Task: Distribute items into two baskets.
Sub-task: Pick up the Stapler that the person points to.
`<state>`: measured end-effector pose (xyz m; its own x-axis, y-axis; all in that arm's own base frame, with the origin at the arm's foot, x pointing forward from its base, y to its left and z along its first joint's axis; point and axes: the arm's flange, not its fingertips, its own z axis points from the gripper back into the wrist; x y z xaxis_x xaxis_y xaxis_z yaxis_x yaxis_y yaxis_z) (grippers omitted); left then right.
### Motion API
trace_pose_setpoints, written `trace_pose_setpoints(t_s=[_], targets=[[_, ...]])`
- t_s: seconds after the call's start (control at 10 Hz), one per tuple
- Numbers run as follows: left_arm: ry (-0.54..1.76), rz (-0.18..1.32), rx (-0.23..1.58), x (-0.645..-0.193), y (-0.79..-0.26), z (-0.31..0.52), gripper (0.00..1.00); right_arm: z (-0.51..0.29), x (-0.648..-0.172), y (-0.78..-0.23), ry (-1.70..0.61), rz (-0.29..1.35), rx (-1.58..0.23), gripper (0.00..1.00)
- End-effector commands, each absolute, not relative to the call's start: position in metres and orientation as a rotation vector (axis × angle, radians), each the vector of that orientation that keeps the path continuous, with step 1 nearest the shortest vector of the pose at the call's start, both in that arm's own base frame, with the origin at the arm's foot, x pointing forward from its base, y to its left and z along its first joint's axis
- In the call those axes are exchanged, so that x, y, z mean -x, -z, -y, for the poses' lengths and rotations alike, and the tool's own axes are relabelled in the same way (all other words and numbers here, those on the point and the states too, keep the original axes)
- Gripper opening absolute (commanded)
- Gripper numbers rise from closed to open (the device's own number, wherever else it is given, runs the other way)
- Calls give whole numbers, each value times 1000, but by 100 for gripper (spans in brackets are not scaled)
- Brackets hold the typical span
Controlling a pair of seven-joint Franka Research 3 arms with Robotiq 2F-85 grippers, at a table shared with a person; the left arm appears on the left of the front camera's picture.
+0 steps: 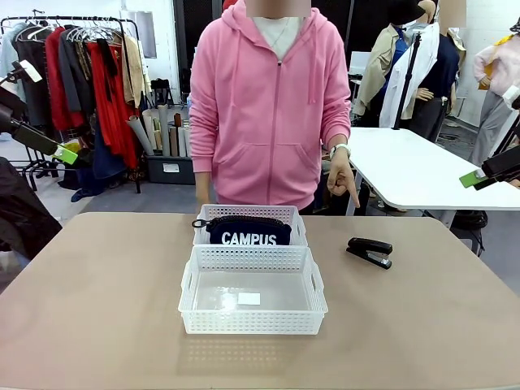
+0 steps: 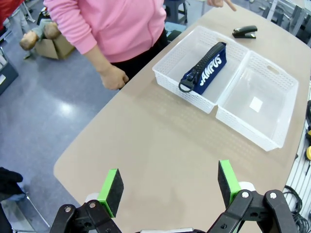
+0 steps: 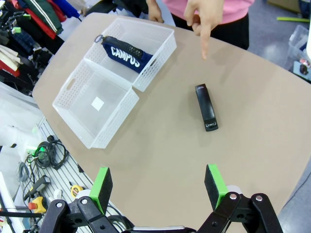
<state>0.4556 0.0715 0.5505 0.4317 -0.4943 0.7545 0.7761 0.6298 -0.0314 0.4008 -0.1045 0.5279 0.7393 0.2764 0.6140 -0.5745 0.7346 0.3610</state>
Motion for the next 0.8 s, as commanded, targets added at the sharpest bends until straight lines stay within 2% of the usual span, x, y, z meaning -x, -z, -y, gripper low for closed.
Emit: trace_pose_setpoints(t_s=[0.0,0.7], targets=[[817,789,406,-455,-550,-71,100,104,-401,-528,-496,562,-571,100],[817,789,406,-455,-550,-71,100,47,-477,-518,-574,392,-445,100]])
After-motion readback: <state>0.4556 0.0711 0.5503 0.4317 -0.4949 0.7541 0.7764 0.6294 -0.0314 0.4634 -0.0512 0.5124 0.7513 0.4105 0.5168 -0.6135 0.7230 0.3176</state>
